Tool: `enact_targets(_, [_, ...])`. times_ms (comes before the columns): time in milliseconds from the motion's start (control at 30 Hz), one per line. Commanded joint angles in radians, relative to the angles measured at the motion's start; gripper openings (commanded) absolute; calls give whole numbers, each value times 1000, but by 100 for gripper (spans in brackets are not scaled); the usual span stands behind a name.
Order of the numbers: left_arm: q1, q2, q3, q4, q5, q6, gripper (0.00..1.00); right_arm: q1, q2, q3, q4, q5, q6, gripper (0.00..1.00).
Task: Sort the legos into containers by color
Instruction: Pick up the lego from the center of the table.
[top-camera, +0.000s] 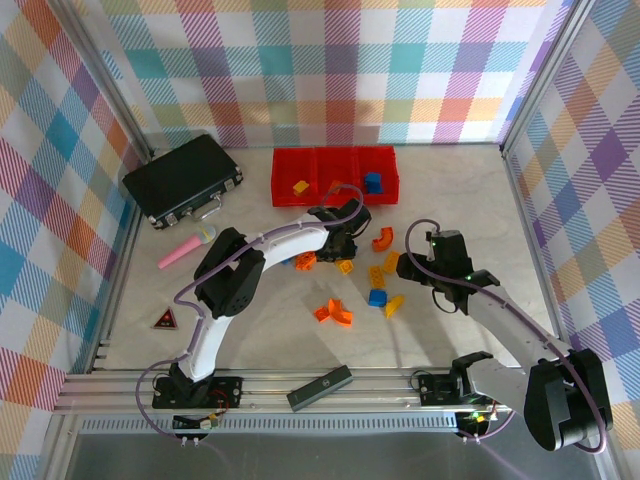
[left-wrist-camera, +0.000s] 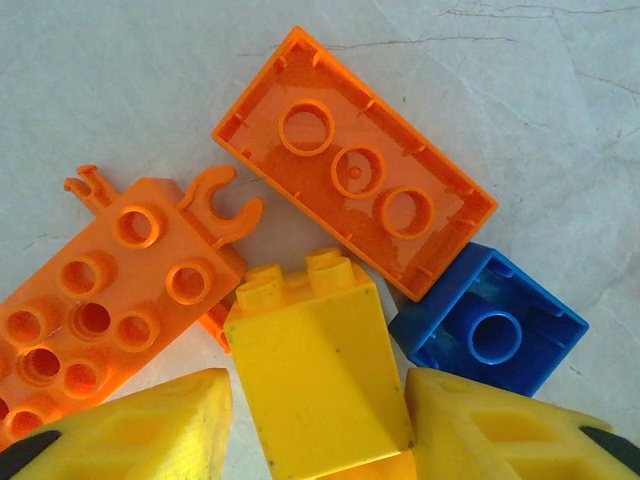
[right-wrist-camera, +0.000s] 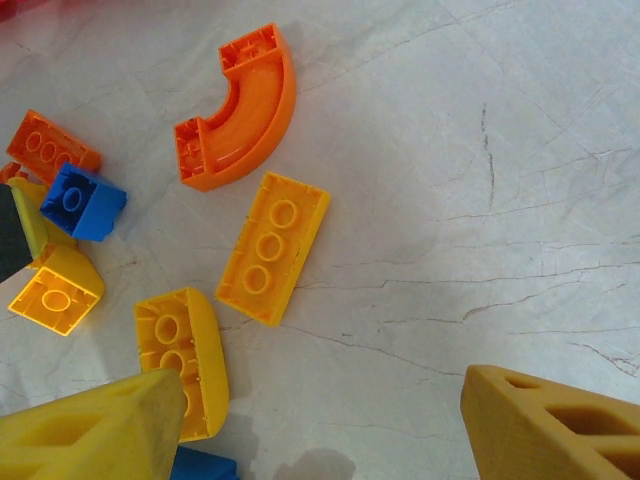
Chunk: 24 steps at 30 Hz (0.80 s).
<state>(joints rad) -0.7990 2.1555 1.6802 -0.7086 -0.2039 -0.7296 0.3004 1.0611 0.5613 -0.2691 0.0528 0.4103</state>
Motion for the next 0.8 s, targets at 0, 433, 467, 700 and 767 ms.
enact_targets(0, [-1,13,23,-30,-21,-7,49,0,0,-16,34,0,8,74])
enact_targets(433, [2,14,23,-29,-18,6,39,0,19,-16,44,2,7,73])
enact_targets(467, [1,8,21,-30,-21,10,37,0,20,-16,45,2,5,74])
enact_targets(700, [2,-62,25,-59,-71,61,32,-1,21,-15,47,3,6,73])
enact_targets(767, [3,-94,28,-69,-90,85,32,0,21,-15,47,5,7,73])
